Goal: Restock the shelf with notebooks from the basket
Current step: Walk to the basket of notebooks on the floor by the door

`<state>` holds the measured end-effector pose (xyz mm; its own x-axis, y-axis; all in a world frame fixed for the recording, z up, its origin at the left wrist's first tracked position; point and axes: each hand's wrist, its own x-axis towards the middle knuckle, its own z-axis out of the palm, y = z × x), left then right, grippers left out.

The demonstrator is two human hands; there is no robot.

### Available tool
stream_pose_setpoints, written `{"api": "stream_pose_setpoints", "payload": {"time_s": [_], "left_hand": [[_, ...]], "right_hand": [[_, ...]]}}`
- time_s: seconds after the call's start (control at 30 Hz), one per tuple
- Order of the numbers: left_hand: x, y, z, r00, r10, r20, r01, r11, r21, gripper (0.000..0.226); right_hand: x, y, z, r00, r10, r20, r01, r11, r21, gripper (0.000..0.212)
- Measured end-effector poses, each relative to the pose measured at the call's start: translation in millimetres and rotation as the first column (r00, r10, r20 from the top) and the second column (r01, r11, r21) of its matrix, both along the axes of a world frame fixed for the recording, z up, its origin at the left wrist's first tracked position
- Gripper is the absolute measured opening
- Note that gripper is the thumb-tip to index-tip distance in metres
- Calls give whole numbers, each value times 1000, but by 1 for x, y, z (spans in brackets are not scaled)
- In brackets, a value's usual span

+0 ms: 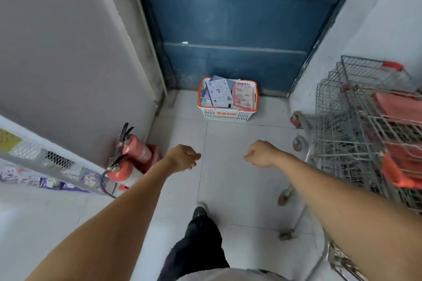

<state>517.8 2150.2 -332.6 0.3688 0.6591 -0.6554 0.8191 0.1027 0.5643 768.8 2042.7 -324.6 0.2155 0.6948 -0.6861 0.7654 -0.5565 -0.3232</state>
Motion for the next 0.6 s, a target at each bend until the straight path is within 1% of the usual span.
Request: {"api": "stream_pose_setpoints", "payload": {"time_s": [0.1, 0.2, 0.33, 0.4, 0.5, 0.6], "left_hand": [[39, 80, -12, 999, -35, -29, 33, 997, -69, 18], [90, 159, -12, 995, -90, -43, 87, 994, -66, 18], [166, 254, -17, 989, -139, -50, 136, 989, -63, 19], [201, 297, -28, 991, -126, -48, 123, 990, -63, 17], [238, 355, -52, 997, -57, -46, 54, 996, -73, 17], [256, 409, -80, 997, 31, -73, -38, 996, -86, 16]], "right_hand": [[36, 68, 0, 998, -63, -6, 63, 998, -21, 31], [80, 127, 1, 990, -139, -8, 139, 990, -3, 32], [144, 205, -17, 971, -232, -52, 231, 973, -23, 25], [177, 244, -38, 961, -269, -70, 267, 963, -35, 29], [223, 306, -71, 956, -283, -74, 279, 959, -58, 34], [258, 362, -99, 950, -297, -91, 284, 949, -133, 25]]}}
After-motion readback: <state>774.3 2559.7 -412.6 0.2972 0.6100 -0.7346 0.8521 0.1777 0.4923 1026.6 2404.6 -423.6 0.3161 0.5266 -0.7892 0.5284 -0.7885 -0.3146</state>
